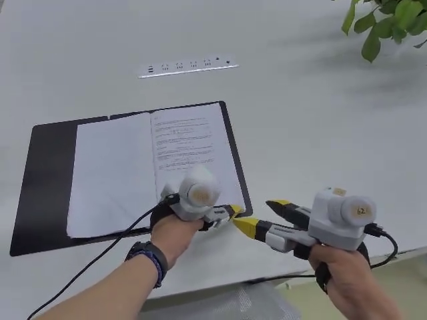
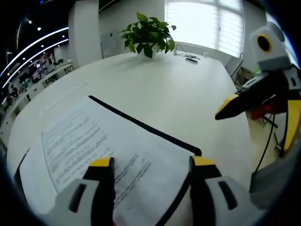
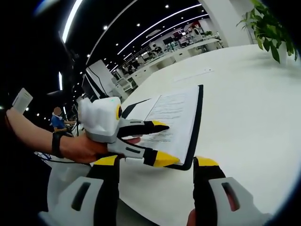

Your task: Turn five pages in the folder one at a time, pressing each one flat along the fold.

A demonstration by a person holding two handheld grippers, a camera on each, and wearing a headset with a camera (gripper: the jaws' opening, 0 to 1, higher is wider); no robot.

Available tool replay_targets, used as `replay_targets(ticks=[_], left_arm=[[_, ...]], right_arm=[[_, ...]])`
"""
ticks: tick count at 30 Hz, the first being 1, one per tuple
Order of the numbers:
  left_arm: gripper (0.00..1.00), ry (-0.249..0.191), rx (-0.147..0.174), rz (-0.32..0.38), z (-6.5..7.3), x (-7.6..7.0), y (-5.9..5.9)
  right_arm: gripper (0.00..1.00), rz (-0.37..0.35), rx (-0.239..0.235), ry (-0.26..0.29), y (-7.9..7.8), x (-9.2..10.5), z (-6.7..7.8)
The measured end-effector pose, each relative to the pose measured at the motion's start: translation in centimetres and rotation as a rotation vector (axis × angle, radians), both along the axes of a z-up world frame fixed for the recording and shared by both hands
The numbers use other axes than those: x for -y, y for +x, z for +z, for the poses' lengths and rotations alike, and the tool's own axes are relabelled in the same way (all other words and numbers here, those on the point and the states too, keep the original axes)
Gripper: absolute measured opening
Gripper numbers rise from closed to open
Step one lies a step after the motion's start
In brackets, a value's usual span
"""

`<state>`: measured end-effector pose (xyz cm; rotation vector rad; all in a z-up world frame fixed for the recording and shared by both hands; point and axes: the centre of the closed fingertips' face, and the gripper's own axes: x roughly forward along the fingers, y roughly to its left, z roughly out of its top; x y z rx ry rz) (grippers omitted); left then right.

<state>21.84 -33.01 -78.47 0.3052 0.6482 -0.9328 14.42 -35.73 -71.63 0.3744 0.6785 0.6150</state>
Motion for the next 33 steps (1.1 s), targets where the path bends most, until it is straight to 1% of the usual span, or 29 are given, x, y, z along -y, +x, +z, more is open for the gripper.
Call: replay_targets(ticks=[3, 7, 13, 17, 19, 21, 23, 27, 30, 33], left_arm=[[0.65, 0.003, 0.004, -0.004, 0.1, 0.1, 0.1], [0.64, 0.005, 0.006, -0.007, 0.0, 0.0, 0.1], [0.58, -0.006, 0.002, 0.015, 0.2, -0.4, 0.6], [0.55, -0.012, -0.004, 0.020, 0.2, -0.5, 0.7], [0.54, -0.019, -0.008, 0.027, 0.3, -0.5, 0.8], [0.53, -0.027, -0.013, 0.034, 0.3, -0.6, 0.8], [0.52, -0.035, -0.019, 0.039, 0.4, -0.7, 1.0], [0.50, -0.054, -0.030, 0.048, 0.5, -0.9, 1.2], [0.48, -0.068, -0.040, 0.054, 0.6, -1.0, 1.3], [0.47, -0.077, -0.049, 0.061, 0.7, -1.1, 1.3]], right_arm=[[0.62, 0.001, 0.003, 0.000, 0.1, 0.0, 0.1], [0.62, 0.002, 0.003, -0.002, 0.7, 0.2, 0.0], [0.61, 0.016, 0.020, 0.011, 2.5, -0.3, 0.2], [0.59, 0.024, 0.039, 0.031, 4.4, -1.0, 0.6], [0.58, 0.030, 0.044, 0.044, 5.5, -1.5, 0.5], [0.57, 0.036, 0.039, 0.050, 6.5, -1.9, 0.1], [0.57, 0.039, 0.025, 0.057, 7.5, -2.3, -0.6], [0.56, 0.046, 0.004, 0.075, 8.9, -2.9, -1.2], [0.55, 0.052, -0.010, 0.090, 9.3, -3.2, -1.5], [0.54, 0.057, -0.023, 0.094, 9.4, -3.5, -2.0]])
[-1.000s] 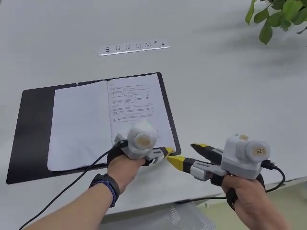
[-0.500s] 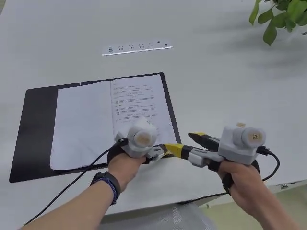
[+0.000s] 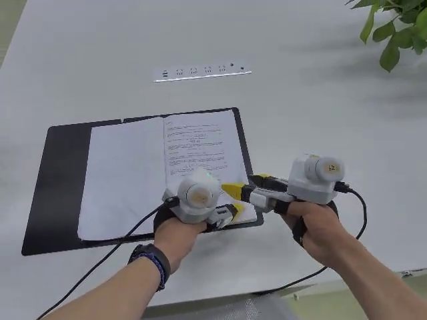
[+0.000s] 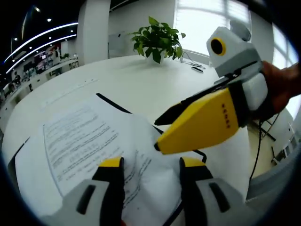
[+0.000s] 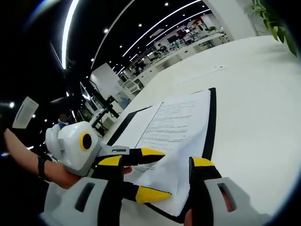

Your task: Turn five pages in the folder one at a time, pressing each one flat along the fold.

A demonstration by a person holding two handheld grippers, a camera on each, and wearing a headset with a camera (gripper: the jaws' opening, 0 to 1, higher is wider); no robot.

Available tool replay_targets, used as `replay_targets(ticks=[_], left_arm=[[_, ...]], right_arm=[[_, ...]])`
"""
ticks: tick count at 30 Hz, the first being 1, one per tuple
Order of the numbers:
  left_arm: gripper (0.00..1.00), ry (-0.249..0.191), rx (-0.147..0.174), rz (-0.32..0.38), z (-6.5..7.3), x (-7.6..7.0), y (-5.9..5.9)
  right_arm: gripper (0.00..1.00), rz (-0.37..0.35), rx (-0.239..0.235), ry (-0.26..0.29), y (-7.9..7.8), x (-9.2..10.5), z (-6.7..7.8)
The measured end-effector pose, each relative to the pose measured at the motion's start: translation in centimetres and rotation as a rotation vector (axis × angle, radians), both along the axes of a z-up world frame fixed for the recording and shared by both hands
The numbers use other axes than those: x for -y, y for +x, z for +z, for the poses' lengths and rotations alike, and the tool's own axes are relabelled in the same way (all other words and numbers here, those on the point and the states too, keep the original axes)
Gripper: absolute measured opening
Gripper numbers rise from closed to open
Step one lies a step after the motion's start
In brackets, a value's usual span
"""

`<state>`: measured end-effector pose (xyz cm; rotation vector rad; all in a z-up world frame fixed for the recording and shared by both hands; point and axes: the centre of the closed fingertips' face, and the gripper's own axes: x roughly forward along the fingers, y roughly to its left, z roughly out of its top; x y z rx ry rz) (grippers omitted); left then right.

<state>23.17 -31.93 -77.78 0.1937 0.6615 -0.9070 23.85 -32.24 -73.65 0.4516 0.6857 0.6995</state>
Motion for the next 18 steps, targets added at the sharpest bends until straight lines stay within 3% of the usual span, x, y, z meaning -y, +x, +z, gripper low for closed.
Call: replay_targets(ticks=[7, 11, 18], left_arm=[[0.50, -0.024, -0.022, -0.001, 0.2, 0.1, -0.3], [0.53, -0.037, -0.061, 0.002, 0.5, 0.0, -0.6], [0.59, -0.039, -0.134, 0.039, 0.9, -1.1, -1.0]], right_arm=[[0.45, 0.012, -0.013, 0.022, -0.2, -0.3, -0.5], [0.37, -0.036, -0.013, 0.059, -0.3, 0.4, -0.1], [0.22, -0.034, 0.004, 0.067, -0.7, 0.2, 0.3]])
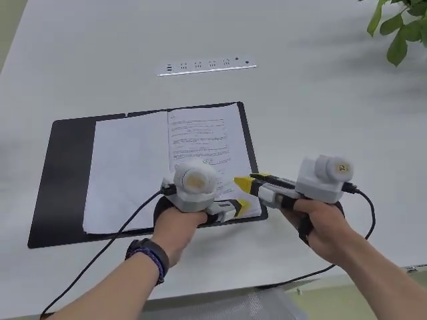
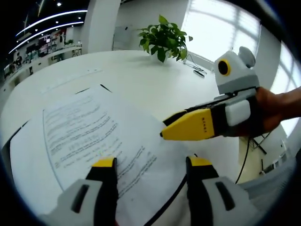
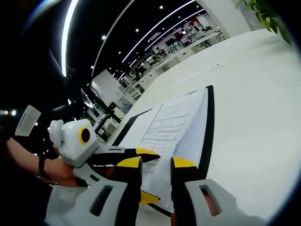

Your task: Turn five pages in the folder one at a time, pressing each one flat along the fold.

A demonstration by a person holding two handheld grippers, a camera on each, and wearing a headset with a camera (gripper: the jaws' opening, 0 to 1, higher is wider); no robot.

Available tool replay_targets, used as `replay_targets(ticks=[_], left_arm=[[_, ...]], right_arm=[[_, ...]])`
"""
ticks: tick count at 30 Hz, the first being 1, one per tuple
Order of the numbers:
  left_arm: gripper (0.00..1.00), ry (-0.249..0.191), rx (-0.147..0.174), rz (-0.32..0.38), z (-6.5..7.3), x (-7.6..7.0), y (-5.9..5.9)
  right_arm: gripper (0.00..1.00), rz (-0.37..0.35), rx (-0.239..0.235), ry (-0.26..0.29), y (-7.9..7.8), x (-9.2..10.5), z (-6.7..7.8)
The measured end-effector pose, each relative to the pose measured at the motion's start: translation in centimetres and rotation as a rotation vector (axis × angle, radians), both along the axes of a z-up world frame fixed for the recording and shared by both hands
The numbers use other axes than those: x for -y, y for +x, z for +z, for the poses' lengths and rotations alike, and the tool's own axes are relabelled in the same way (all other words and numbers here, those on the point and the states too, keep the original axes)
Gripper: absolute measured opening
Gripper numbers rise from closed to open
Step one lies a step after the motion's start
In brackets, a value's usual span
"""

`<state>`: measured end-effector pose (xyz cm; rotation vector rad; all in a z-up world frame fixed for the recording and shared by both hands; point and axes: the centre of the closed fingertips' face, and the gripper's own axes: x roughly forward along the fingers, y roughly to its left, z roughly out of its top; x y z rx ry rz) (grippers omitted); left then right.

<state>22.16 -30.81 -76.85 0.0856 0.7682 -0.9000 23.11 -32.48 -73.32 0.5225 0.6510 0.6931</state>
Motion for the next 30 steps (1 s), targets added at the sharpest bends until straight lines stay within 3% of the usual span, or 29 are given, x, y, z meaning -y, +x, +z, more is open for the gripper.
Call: replay_targets(ticks=[2, 8, 11, 14, 19, 22, 24, 30], left_arm=[[0.61, 0.025, 0.011, -0.003, 0.2, -0.5, -0.4], [0.64, 0.019, 0.024, 0.010, 1.2, -1.7, -0.8], [0.64, 0.021, 0.024, 0.020, 2.0, -2.4, -1.0], [0.65, 0.025, 0.050, 0.009, 3.0, -3.0, -1.2], [0.67, 0.037, 0.059, 0.038, 4.0, -4.7, -0.8], [0.66, 0.008, 0.064, 0.081, 5.1, -5.5, -1.1], [0.66, 0.016, 0.074, 0.072, 5.6, -6.1, -1.5], [0.67, 0.007, 0.085, 0.107, 6.5, -7.6, -1.4]], right_arm=[[0.15, -0.005, 0.015, -0.003, 0.0, 0.0, 0.2], [0.02, -0.017, 0.019, 0.011, 0.1, -0.2, 0.3], [0.00, -0.028, 0.015, 0.018, 0.1, -0.2, 0.4], [0.00, -0.049, 0.015, 0.037, 0.3, -0.3, 0.7], [0.00, -0.064, 0.015, 0.052, 0.3, -0.6, 1.1], [0.00, -0.079, 0.017, 0.066, 0.4, -0.7, 1.4], [0.00, -0.101, 0.017, 0.082, 0.7, -0.6, 1.6], [0.00, -0.131, 0.011, 0.109, 0.7, -1.0, 2.1]])
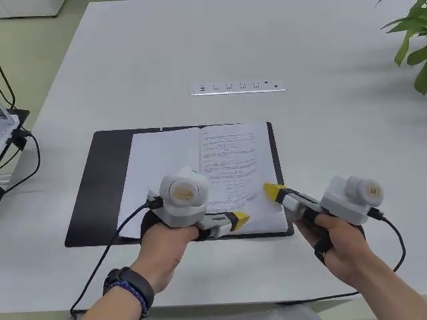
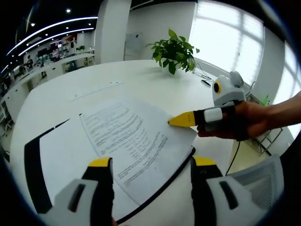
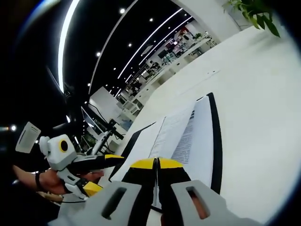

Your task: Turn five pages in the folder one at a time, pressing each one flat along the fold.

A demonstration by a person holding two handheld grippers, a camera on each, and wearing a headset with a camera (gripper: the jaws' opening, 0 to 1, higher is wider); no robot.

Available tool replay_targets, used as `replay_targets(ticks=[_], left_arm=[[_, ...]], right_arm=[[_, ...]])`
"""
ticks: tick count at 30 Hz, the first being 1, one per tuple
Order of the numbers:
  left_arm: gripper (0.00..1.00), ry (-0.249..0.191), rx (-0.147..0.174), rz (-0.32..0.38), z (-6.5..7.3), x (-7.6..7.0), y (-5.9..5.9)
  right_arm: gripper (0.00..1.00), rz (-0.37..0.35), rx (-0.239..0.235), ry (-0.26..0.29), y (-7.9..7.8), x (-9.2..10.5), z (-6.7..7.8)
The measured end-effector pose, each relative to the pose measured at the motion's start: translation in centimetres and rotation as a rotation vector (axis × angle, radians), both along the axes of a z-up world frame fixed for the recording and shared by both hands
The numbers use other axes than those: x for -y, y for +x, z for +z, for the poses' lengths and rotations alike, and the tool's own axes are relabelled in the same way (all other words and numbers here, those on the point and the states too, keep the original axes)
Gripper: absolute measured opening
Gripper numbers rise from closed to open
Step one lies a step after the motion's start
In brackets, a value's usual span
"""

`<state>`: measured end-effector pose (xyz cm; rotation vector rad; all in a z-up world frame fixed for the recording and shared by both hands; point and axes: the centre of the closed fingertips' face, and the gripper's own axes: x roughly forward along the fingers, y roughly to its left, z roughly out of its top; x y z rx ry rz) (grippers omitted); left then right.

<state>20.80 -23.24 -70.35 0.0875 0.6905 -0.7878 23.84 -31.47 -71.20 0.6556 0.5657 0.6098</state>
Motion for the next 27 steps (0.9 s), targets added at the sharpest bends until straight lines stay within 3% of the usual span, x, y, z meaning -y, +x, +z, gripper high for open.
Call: replay_targets(ticks=[14, 27], left_arm=[[0.67, -0.009, 0.050, 0.037, 2.1, -2.8, -0.3], [0.68, -0.004, 0.079, 0.064, 3.1, -5.7, -0.8]], right_arm=[[0.00, -0.006, 0.015, 0.010, 0.0, -1.4, 1.8], [0.00, -0.015, 0.022, 0.039, 0.4, -3.3, 2.8]])
